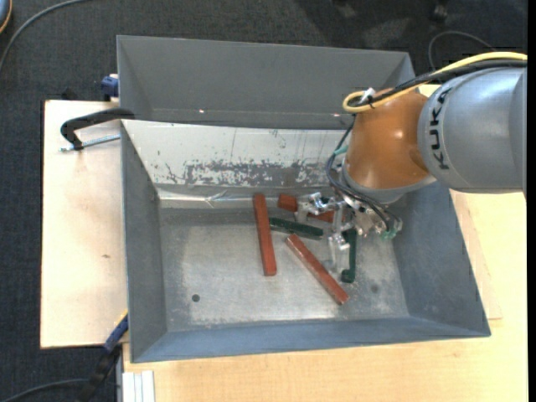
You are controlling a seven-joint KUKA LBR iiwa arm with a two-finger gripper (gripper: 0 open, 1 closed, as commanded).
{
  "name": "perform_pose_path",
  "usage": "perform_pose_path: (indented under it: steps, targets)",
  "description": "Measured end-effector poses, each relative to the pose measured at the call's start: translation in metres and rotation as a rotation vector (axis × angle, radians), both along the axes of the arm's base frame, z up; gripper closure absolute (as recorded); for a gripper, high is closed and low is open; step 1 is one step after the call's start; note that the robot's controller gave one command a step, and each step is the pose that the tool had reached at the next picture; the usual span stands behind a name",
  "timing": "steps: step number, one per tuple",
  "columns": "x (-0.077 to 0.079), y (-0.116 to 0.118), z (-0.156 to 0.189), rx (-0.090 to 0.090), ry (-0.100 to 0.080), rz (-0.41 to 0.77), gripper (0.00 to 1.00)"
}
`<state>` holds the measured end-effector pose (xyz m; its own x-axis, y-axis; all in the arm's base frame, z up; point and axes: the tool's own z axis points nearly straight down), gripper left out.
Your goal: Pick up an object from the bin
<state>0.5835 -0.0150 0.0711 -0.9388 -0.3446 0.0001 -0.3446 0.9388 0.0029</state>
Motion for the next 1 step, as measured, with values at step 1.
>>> perform_pose_path:
  steps: [1]
  targets:
    - [0.0006, -0.0023, 0.0014, -0.002, -0.002, -0.002, 1.0]
